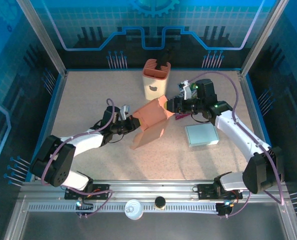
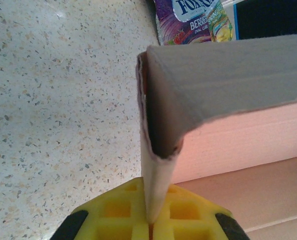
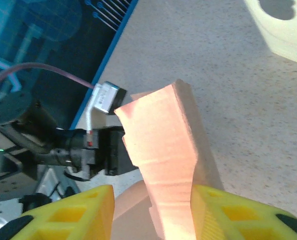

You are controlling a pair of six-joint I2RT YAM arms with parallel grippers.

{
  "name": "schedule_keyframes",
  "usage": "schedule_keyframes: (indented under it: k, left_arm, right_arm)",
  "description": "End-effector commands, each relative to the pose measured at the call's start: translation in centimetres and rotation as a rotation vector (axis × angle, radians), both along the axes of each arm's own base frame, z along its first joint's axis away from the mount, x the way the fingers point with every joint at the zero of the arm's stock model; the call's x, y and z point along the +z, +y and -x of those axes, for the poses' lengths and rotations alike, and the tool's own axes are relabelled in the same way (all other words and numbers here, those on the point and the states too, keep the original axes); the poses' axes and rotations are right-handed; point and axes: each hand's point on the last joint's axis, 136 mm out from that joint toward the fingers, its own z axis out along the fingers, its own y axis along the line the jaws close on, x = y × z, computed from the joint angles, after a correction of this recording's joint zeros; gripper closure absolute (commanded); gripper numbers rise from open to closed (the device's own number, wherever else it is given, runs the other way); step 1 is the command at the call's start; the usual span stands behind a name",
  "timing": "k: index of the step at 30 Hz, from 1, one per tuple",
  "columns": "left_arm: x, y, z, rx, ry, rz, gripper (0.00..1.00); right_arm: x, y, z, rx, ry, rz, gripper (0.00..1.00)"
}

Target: Fold the paper box

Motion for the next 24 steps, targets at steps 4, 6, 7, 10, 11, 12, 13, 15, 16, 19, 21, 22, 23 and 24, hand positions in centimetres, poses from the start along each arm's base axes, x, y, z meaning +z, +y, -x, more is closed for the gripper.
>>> schedule_keyframes:
  k: [4, 6, 7, 10, 11, 12, 13, 15, 16, 19, 21, 22, 23, 24]
  left_arm:
    - [2.1, -0.2, -0.4, -0.023, -0.059, 0.007, 1.00]
    - [2.2, -0.2, -0.5, -0.024, -0.060, 0.008, 1.00]
    - [2.2, -0.2, -0.5, -0.024, -0.061, 0.009, 1.00]
    - [2.3, -0.2, -0.4, -0.025, -0.062, 0.010, 1.00]
    - [2.4, -0.3, -0.4, -0.027, -0.063, 0.009, 1.00]
    - [2.4, -0.2, -0.4, -0.026, -0.062, 0.009, 1.00]
    - [2.3, -0.2, -0.4, -0.026, -0.059, 0.008, 1.00]
    - [2.3, -0.2, -0.4, -0.026, -0.060, 0.006, 1.00]
    - [2.3, -0.2, -0.4, -0.026, -0.060, 0.006, 1.00]
    - [2.2, -0.2, -0.5, -0.024, -0.059, 0.003, 1.00]
    - [2.1, -0.2, -0.6, -0.025, -0.056, 0.002, 1.00]
    - [2.1, -0.3, -0.6, -0.026, -0.054, 0.002, 1.00]
    - [2.1, -0.3, -0.6, -0.027, -0.055, 0.002, 1.00]
    - [2.0, -0.3, -0.6, -0.027, -0.054, 0.001, 1.00]
  right_arm:
    - [1.4, -2.5, 0.3, -0.045, -0.067, 0.034, 0.54]
    - [1.3, -3.0, 0.0, -0.056, -0.058, 0.013, 0.51]
    - [1.1, -3.2, -0.2, -0.057, -0.053, 0.007, 0.50]
    - [0.3, -3.2, -0.7, -0.036, -0.029, -0.010, 0.48]
    - [0.1, -3.0, -0.9, -0.024, -0.023, -0.019, 0.47]
    - [-0.2, -2.8, -1.0, -0.010, -0.015, -0.026, 0.46]
    - [-0.4, -2.5, -1.1, 0.008, -0.005, -0.035, 0.46]
    - [-0.8, -1.9, -1.4, 0.041, 0.017, -0.053, 0.47]
    - [-0.8, -1.5, -1.4, 0.059, 0.021, -0.062, 0.49]
    - [-0.8, -0.8, -1.3, 0.086, 0.021, -0.067, 0.51]
    - [-0.6, -0.4, -1.1, 0.094, 0.006, -0.058, 0.52]
    - [-0.7, -0.3, -1.0, 0.095, 0.005, -0.049, 0.52]
    - [-0.7, -0.1, -0.9, 0.097, 0.003, -0.042, 0.53]
    - [-0.8, 0.2, -0.8, 0.101, -0.001, -0.032, 0.53]
